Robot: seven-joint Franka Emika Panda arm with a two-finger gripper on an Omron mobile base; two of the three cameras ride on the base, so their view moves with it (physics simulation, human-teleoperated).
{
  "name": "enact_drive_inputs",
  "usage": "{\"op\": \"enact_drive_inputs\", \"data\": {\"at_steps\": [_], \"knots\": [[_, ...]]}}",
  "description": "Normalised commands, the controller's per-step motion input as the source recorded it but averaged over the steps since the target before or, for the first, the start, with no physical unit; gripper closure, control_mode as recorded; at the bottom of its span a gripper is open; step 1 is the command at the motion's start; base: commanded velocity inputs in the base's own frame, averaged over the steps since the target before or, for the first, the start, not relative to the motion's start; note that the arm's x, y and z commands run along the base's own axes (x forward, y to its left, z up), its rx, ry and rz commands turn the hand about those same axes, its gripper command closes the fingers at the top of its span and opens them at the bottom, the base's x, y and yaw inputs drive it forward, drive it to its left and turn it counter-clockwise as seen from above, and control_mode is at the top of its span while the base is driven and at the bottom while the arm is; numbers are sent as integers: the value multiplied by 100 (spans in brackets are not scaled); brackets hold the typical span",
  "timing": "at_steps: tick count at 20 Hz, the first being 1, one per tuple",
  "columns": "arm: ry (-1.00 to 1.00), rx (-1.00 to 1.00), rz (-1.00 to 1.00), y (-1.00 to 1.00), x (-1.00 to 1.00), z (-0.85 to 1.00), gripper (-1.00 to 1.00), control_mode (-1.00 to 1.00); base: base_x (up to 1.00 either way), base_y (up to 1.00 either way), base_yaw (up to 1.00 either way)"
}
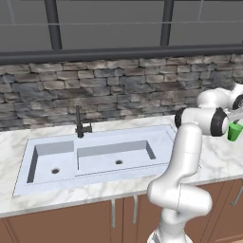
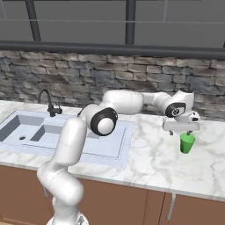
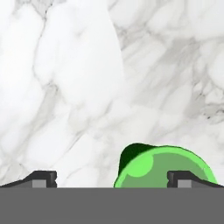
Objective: Place the pot in the left basin and the cup in the right basin of the sink.
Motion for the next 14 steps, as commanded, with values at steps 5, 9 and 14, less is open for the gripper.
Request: {"op": "enact_drive_inputs", "data": {"at_steps": [5, 9, 14], "knots": [[0, 0, -3, -12, 5, -23, -100, -100, 0, 0, 0], [0, 0, -5, -12, 9, -23, -100, -100, 0, 0, 0], [0, 0, -1, 0, 10, -16, -100, -100, 0, 0, 0]]}}
